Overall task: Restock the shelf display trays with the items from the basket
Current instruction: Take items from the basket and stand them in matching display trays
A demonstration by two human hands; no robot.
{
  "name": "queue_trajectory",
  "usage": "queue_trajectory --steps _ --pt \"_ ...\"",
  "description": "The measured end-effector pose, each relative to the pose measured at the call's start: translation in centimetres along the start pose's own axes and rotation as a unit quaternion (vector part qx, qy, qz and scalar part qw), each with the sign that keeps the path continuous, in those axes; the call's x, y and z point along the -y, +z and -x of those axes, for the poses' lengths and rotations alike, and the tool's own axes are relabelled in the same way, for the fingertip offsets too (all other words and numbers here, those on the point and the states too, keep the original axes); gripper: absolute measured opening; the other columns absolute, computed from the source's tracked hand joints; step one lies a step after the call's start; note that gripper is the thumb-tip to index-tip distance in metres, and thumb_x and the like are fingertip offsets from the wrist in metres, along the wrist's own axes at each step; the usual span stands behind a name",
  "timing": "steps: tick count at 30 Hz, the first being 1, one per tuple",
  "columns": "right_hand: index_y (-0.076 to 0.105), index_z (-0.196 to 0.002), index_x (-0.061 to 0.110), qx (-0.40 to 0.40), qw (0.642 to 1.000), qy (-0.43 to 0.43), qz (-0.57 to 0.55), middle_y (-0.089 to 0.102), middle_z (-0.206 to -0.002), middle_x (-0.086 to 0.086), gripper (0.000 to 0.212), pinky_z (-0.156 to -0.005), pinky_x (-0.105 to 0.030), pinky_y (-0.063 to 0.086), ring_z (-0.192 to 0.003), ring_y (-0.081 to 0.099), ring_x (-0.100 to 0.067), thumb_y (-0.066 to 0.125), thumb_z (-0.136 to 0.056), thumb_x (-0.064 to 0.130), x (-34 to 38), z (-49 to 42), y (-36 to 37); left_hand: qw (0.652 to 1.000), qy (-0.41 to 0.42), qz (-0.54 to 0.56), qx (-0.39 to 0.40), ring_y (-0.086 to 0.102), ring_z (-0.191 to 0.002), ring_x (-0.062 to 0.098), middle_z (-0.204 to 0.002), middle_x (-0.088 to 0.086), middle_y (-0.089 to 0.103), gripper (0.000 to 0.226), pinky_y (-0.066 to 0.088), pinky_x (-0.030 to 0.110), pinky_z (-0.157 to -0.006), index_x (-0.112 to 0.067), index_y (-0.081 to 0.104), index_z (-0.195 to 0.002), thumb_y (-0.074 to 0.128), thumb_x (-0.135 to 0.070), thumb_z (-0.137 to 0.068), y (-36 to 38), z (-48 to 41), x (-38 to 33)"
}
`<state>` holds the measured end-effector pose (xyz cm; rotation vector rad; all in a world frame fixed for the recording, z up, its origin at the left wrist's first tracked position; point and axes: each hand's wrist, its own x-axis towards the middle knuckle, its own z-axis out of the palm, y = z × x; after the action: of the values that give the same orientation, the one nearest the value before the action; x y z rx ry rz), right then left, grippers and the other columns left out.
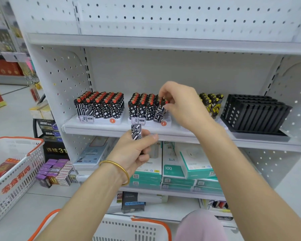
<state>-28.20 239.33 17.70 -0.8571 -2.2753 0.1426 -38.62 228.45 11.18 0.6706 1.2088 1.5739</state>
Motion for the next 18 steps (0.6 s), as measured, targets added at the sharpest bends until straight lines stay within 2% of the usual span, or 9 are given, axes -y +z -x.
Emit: queue_trajectory --steps 5,8,14,18 --pt "0.061 -0.107 0.017 0.026 0.998 -0.014 0.055 0.061 -0.105 -0.008 0.030 -0.086 -0.039 0.046 -0.098 0.055 -0.029 0.055 -0.084 -0.002 -0.3 -1.2 0.5 1.000 -0.021 0.004 0.006 0.040 -0.050 0.013 -0.074 0.011 0.049 0.022 0.026 0.018 -0.035 -0.006 0.040 -0.074 0.040 0.013 -0.083 0.3 0.4 -0.3" --pt "0.063 -0.108 0.017 0.036 0.998 -0.022 0.053 0.058 -0.105 -0.009 0.032 -0.086 -0.039 0.046 -0.099 0.055 -0.029 0.054 -0.084 -0.003 -0.2 -1.5 0.5 0.997 -0.040 0.053 0.025 0.040 -0.049 0.014 -0.071 0.011 0.052 0.019 0.026 0.019 -0.036 -0.009 0.038 -0.073 0.031 0.007 -0.082 0.5 0.6 -0.5" --pt "0.068 -0.102 0.018 0.077 0.996 -0.027 0.027 0.059 -0.100 -0.006 0.025 -0.086 -0.033 0.045 -0.095 0.056 -0.024 0.059 -0.085 0.002 0.3 -2.1 0.0 0.994 -0.045 0.088 0.041 0.044 -0.053 0.016 -0.072 0.013 0.053 0.010 0.032 0.019 -0.038 -0.005 0.042 -0.085 0.032 -0.001 -0.085 0.4 0.4 -0.4" --pt "0.069 -0.105 0.018 0.046 0.998 -0.013 0.049 0.053 -0.099 -0.004 0.025 -0.084 -0.032 0.045 -0.096 0.057 -0.028 0.059 -0.086 0.004 -0.2 -1.8 0.6 0.992 -0.047 0.108 0.049 0.047 -0.056 0.017 -0.074 0.014 0.056 0.014 0.038 0.020 -0.040 -0.002 0.046 -0.086 0.033 -0.006 -0.089 0.4 0.2 -0.4"
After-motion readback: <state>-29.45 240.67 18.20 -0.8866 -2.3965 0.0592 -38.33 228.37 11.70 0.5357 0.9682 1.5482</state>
